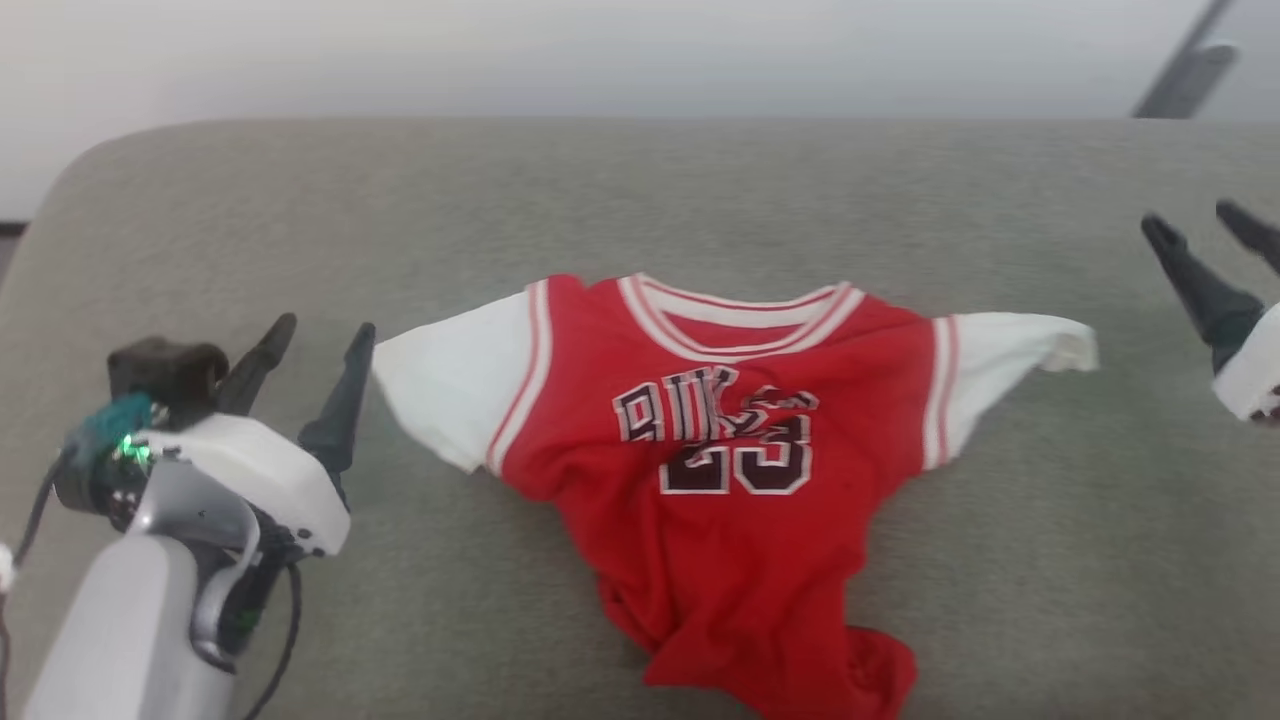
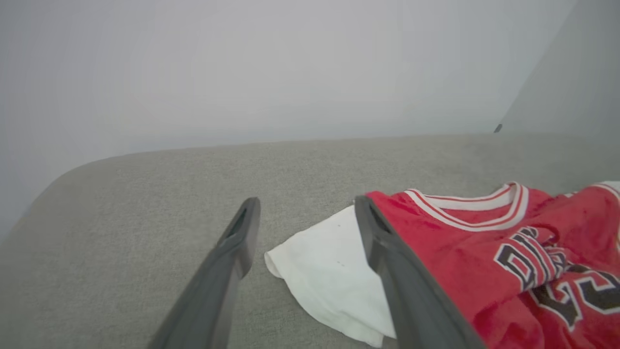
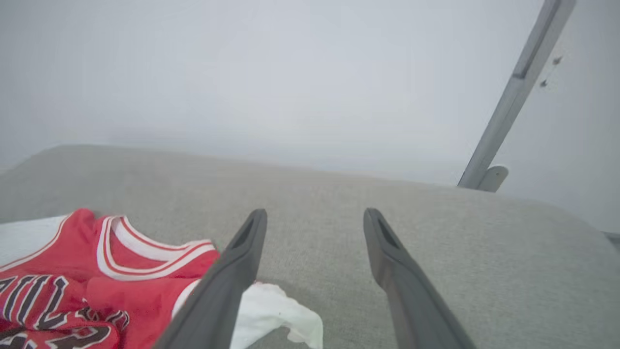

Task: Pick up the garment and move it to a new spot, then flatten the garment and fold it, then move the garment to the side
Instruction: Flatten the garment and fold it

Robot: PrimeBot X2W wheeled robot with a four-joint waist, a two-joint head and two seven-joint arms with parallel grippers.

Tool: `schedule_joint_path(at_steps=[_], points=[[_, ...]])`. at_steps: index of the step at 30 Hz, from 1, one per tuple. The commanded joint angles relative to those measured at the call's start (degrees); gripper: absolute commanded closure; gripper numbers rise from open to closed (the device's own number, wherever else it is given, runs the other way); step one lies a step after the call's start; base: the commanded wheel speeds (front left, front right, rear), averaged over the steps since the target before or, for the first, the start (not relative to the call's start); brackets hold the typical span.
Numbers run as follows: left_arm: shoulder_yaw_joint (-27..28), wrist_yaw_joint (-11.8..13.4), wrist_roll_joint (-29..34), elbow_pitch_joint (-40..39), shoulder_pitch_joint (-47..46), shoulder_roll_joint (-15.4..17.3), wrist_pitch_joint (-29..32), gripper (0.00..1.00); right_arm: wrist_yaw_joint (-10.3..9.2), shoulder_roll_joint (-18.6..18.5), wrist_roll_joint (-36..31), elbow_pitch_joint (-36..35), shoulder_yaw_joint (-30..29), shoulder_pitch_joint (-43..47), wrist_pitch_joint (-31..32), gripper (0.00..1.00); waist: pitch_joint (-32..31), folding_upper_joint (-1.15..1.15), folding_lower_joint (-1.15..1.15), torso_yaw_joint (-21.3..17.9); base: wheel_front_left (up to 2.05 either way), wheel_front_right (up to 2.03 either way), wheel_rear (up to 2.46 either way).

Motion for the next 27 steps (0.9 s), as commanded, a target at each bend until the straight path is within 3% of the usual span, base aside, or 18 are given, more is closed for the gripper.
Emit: schedule_joint_path(at_steps=[1, 6, 10, 17, 22, 27], points=[[-0.38, -0.1, -0.96, 0.02, -1.16, 0.9, 1.59, 0.0, -0.08, 0.89, -1.5, -0.16, -1.06, 0.9, -1.89, 0.0, -0.66, 0.0, 0.0, -2.29, 0.0, 0.0, 0.0], [-2.66, -0.1, -4.4, 1.18, -4.51, 4.77, 11.83, 0.0, -0.08, 5.86, -7.63, -1.71, -7.87, 3.49, -8.72, 0.0, -0.53, 0.0, 0.0, -6.01, 0.0, 0.0, 0.0], [-3.92, 0.43, -6.4, 3.89, -7.78, 6.6, 21.06, 0.0, -0.08, 10.06, -12.05, -4.31, -13.55, 7.03, -10.33, 0.0, 0.32, 0.0, 0.0, -8.13, 0.0, 0.0, 0.0], [-6.52, 2.83, -6.42, 11.74, -15.11, 9.3, 36.98, 0.0, -0.07, 16.5, -18.75, -12.25, -22.18, 14.06, -6.92, 0.0, 3.31, 0.0, 0.0, -10.61, 0.0, 0.0, 0.0], [-7.73, 5.06, -4.73, 18.51, -19.76, 10.83, 43.06, 0.0, -0.07, 20.63, -21.56, -18.59, -26.02, 17.44, -2.8, 0.0, 5.88, 0.0, 0.0, -12.08, 0.0, 0.0, 0.0], [-8.46, 6.97, -4.52, 24.81, -22.39, 10.17, 46.97, 0.0, -0.05, 22.71, -22.78, -23.1, -27.46, 19.29, 2.29, 0.0, 7.89, 0.0, 0.0, -12.87, 0.0, 0.0, 0.0]])
